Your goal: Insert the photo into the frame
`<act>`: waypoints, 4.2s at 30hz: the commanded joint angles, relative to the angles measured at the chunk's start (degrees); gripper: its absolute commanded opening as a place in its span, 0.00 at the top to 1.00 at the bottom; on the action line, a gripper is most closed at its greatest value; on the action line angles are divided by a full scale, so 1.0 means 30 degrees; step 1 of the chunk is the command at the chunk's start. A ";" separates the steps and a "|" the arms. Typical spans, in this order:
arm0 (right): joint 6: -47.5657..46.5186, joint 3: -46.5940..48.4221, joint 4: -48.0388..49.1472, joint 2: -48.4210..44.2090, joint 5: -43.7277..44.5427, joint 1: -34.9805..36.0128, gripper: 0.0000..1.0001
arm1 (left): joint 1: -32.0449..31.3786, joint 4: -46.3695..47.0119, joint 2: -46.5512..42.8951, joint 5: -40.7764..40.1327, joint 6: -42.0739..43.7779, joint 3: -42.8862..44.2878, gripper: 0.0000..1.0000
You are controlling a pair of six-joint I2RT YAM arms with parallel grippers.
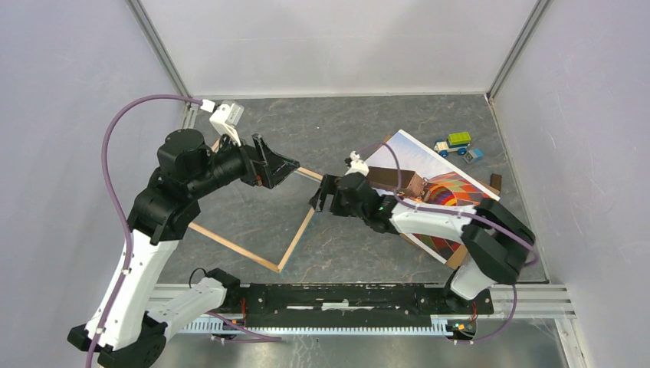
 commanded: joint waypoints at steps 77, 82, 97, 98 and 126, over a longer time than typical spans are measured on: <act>-1.0632 -0.7524 0.2809 -0.4571 -0.0254 -1.4269 0.02 | -0.2589 0.8363 2.4676 0.1362 -0.5402 0.4664 0.03; -1.0648 -0.7525 0.2951 -0.4465 -0.0505 -1.4264 0.02 | -0.2117 1.0516 2.3830 0.2420 -0.6823 0.3176 0.07; -1.0650 -0.7233 0.3002 -0.3705 -0.1228 -1.4309 0.02 | -0.2058 1.5633 2.1706 0.3589 -0.9925 -0.0063 0.27; -1.0655 -0.7200 0.2989 -0.3646 -0.1264 -1.4315 0.02 | -0.2065 1.5746 2.1579 0.3545 -0.9968 -0.0295 0.28; -1.2254 -0.7246 0.3538 -0.4050 -0.2205 -1.4304 0.02 | -0.3134 1.1773 2.1886 0.0790 -0.8569 0.0343 0.78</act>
